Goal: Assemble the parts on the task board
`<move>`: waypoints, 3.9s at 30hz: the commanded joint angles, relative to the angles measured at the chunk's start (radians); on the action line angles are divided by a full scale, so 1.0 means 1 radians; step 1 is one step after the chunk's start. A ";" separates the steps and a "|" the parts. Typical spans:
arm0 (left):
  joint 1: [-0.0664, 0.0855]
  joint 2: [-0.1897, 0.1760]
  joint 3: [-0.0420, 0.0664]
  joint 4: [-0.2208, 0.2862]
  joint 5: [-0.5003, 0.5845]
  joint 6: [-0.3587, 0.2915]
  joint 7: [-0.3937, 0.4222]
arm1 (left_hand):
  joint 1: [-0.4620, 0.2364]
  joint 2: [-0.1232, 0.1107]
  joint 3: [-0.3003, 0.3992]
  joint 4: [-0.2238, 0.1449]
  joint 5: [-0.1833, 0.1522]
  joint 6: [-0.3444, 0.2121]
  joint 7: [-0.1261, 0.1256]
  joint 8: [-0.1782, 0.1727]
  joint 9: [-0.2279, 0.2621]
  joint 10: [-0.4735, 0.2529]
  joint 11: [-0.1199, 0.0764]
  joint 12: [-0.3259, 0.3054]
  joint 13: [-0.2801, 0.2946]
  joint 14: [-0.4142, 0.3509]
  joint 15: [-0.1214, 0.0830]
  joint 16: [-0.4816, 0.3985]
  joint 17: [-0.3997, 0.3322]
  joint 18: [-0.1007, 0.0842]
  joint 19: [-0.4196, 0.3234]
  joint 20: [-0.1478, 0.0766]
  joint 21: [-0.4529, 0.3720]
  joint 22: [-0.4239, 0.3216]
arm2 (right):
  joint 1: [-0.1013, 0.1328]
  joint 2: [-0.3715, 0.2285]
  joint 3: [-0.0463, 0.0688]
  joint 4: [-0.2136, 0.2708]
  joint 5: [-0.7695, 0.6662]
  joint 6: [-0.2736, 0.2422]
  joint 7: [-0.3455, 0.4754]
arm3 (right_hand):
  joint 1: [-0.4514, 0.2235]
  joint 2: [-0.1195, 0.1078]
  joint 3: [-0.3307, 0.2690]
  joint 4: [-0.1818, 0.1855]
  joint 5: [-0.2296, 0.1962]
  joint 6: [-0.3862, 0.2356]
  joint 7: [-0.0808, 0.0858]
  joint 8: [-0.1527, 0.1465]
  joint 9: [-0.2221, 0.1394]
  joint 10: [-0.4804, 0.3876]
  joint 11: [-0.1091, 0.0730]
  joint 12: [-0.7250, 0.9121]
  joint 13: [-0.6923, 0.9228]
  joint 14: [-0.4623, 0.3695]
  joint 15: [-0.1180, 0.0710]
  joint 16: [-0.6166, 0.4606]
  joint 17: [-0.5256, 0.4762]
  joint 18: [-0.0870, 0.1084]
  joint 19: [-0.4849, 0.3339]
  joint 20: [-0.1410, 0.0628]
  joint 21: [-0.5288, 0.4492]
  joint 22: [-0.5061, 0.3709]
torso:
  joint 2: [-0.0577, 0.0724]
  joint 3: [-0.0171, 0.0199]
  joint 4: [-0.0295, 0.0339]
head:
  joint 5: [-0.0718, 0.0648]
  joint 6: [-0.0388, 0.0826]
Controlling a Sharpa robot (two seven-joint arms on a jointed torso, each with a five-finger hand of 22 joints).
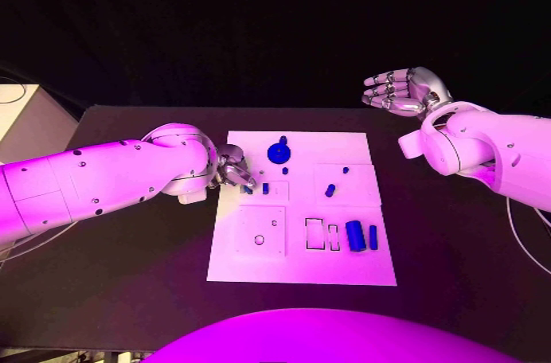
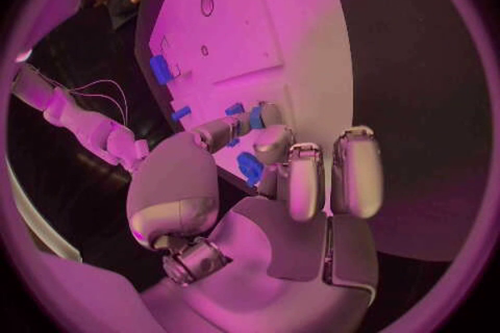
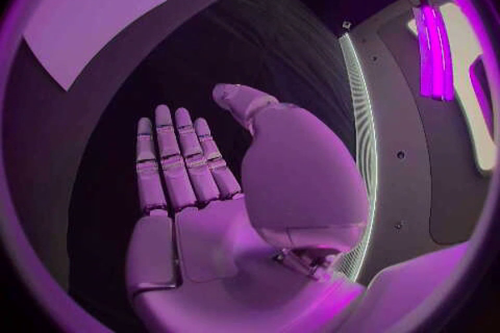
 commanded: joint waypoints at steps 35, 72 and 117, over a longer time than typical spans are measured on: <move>-0.005 -0.006 -0.003 0.011 0.052 0.008 0.000 | 0.081 -0.001 0.060 -0.041 0.008 -0.016 -0.001 -0.010 -0.006 -0.017 -0.005 -0.007 -0.011 0.095 -0.004 -0.005 0.237 -0.010 -0.008 0.000 -0.012 0.039 | -0.003 0.000 -0.001 -0.001 -0.002 0.021 0.003 | -0.004 0.005 -0.004 0.001 0.004 0.010 0.079 -0.004 -0.001 -0.003 0.003 -0.002 -0.001 -0.002 0.004 -0.006 -0.003 -0.006 -0.012 -0.001 -0.004 -0.003 | 0.000 -0.0005 -0.0006 | -0.003 0.000; -0.005 -0.013 -0.001 0.025 -0.005 -0.040 0.002 | 0.123 0.034 0.161 -0.117 0.006 -0.004 0.004 0.021 0.011 0.012 -0.001 0.015 0.023 0.102 0.002 0.008 0.262 -0.016 0.007 0.000 0.004 0.063 | -0.004 -0.001 -0.002 -0.001 -0.002 0.024 0.001 | -0.004 0.007 -0.005 0.001 0.005 0.014 0.079 -0.004 -0.001 -0.002 0.003 -0.002 0.000 -0.003 0.004 -0.006 -0.005 -0.007 -0.014 -0.001 -0.004 -0.006 | 0.000 -0.0006 0.0002 | -0.004 0.000; -0.005 -0.001 -0.002 0.015 -0.017 0.040 -0.002 | 0.130 0.032 0.151 -0.124 0.005 0.018 -0.005 0.027 0.009 0.023 -0.009 0.015 0.020 0.102 -0.004 0.008 0.263 -0.018 0.012 0.000 0.009 0.071 | -0.006 0.001 -0.002 -0.003 -0.002 0.028 0.001 | -0.004 0.007 -0.005 0.001 0.005 0.014 0.079 -0.004 -0.001 -0.002 0.003 -0.002 0.000 -0.003 0.004 -0.006 -0.005 -0.007 -0.014 -0.001 -0.004 -0.006 | 0.001 -0.0005 0.0000 | -0.004 0.000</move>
